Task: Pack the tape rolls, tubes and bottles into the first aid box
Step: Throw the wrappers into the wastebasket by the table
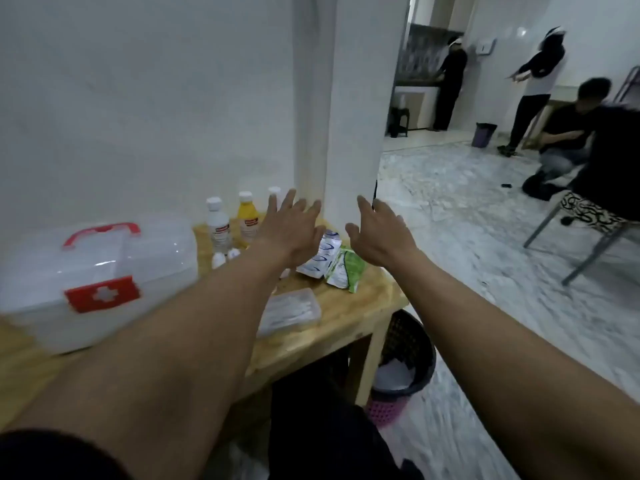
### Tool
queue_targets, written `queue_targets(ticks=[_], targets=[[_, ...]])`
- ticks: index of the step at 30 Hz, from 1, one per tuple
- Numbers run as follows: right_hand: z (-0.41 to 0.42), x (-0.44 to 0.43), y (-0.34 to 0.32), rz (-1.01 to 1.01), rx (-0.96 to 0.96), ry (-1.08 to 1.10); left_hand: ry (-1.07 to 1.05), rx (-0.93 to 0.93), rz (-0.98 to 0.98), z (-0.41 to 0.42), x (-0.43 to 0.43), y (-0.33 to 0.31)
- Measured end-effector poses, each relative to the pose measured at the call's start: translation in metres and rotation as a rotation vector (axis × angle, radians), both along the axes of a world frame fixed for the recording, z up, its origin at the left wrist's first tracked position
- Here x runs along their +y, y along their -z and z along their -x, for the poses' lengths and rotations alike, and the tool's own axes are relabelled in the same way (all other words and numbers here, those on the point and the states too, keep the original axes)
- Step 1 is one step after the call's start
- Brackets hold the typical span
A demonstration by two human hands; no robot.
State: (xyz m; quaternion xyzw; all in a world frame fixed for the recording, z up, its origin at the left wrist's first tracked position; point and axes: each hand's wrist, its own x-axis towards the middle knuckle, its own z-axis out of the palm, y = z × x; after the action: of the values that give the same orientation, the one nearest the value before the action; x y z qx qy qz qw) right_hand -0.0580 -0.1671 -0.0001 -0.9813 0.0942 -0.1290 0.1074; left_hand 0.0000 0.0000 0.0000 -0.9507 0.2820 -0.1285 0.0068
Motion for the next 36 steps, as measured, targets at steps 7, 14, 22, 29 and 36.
queue_targets(ticks=[7, 14, 22, 29, 36], targets=[[0.008, -0.011, 0.036, -0.075, 0.236, 0.096, -0.012, 0.116, -0.206, -0.005, -0.017, 0.012], [0.004, -0.027, 0.043, -0.291, 0.316, 0.164, -0.161, 0.196, -0.241, -0.005, -0.035, 0.014], [0.002, -0.042, 0.042, -0.6, 0.201, 0.226, -0.281, 0.275, -0.019, -0.011, -0.05, 0.01], [0.005, -0.066, 0.024, -1.076, 0.24, 0.295, -0.401, 0.397, 0.366, -0.021, -0.07, -0.001], [-0.002, -0.101, 0.01, -1.179, 0.2, 0.327, -0.371, 0.519, 0.67, -0.041, -0.096, -0.022]])
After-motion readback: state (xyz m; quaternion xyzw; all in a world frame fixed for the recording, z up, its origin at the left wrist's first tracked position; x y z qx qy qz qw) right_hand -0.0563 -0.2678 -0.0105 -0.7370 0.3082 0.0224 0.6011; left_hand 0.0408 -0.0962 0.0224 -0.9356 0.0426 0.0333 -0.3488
